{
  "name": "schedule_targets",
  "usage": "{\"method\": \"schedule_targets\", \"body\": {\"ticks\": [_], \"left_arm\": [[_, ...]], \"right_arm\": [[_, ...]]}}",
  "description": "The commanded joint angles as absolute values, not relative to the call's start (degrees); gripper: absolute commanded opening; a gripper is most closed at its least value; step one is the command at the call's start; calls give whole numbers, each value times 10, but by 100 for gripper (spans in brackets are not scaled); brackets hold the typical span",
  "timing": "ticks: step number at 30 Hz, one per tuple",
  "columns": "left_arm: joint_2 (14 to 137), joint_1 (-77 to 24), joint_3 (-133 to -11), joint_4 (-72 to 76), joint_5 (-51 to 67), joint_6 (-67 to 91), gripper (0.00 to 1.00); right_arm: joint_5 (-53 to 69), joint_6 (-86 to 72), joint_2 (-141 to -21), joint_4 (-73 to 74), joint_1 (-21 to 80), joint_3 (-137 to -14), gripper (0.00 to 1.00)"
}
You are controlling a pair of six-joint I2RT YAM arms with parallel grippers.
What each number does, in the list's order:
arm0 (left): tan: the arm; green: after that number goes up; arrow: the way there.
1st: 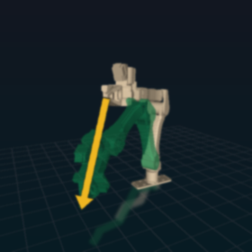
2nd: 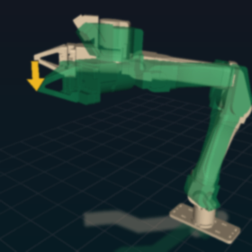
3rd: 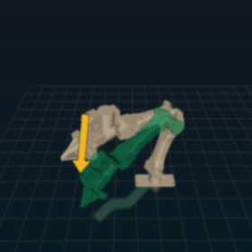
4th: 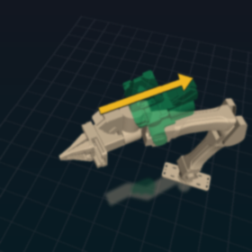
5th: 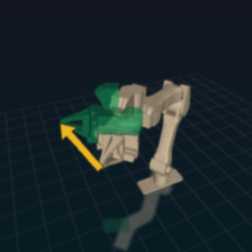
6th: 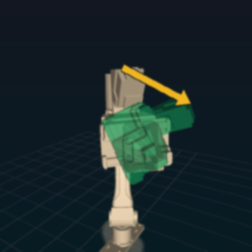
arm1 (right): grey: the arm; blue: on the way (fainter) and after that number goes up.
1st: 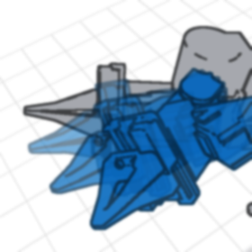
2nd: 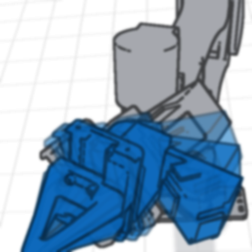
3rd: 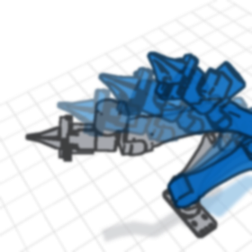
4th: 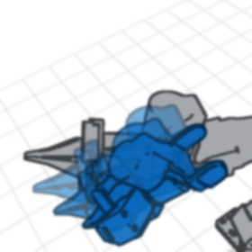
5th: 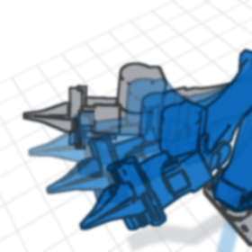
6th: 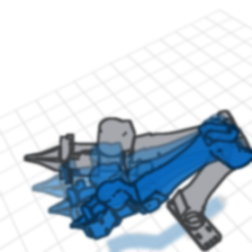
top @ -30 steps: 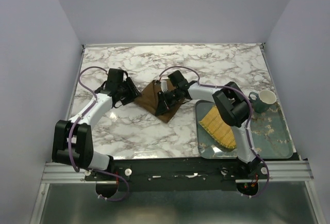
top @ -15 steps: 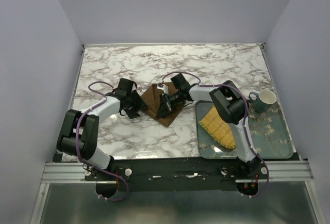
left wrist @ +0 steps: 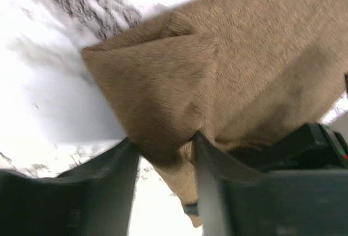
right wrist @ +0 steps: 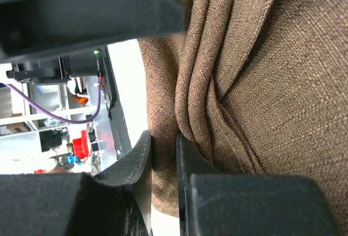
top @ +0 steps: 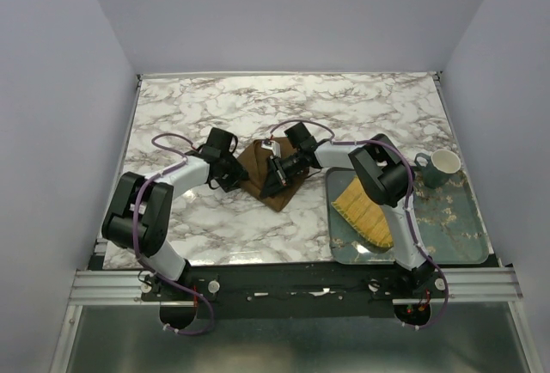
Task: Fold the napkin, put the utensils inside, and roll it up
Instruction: Roll the napkin with the utensil
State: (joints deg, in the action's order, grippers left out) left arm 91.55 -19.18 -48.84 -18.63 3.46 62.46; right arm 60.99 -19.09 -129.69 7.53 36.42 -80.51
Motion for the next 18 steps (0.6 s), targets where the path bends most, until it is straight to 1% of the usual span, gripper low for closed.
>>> {"method": "schedule_targets", "body": {"ticks": [1, 2, 4, 5, 6, 7, 8, 9, 11, 13, 14, 16, 18], "left_arm": [[965, -197, -478, -193, -73, 590, 41], [967, -199, -478, -192, -77, 588, 33], [970, -200, -473, -180, -78, 573, 28], [970, -202, -474, -182, -84, 573, 22], [968, -206, -474, -181, -87, 572, 19], [967, -208, -475, -184, -87, 572, 14], [968, -209, -479, -189, -83, 571, 6], [969, -212, -483, -195, -83, 570, 2], [972, -215, -500, -220, -88, 570, 0], [967, -221, -504, -232, -90, 573, 0], [966, -222, -506, -251, -92, 583, 0], [967, -235, -513, -278, -99, 595, 0], [965, -245, -516, -293, -106, 613, 0]], "right_arm": [[581, -173, -1321, 105, 366, -792, 1], [582, -171, -1319, 105, 366, -792, 1], [580, -169, -1317, 107, 366, -792, 0], [571, -161, -1316, 117, 366, -794, 1], [568, -156, -1315, 126, 366, -800, 1], [560, -149, -1312, 136, 366, -804, 1], [538, -136, -1310, 157, 366, -807, 0], [532, -130, -1303, 168, 366, -814, 1], [511, -126, -1293, 191, 367, -818, 1], [491, -119, -1273, 210, 369, -827, 4], [455, -116, -1265, 234, 370, -831, 11], [417, -109, -1249, 263, 378, -848, 16], [364, -105, -1227, 307, 390, -860, 24]]}}
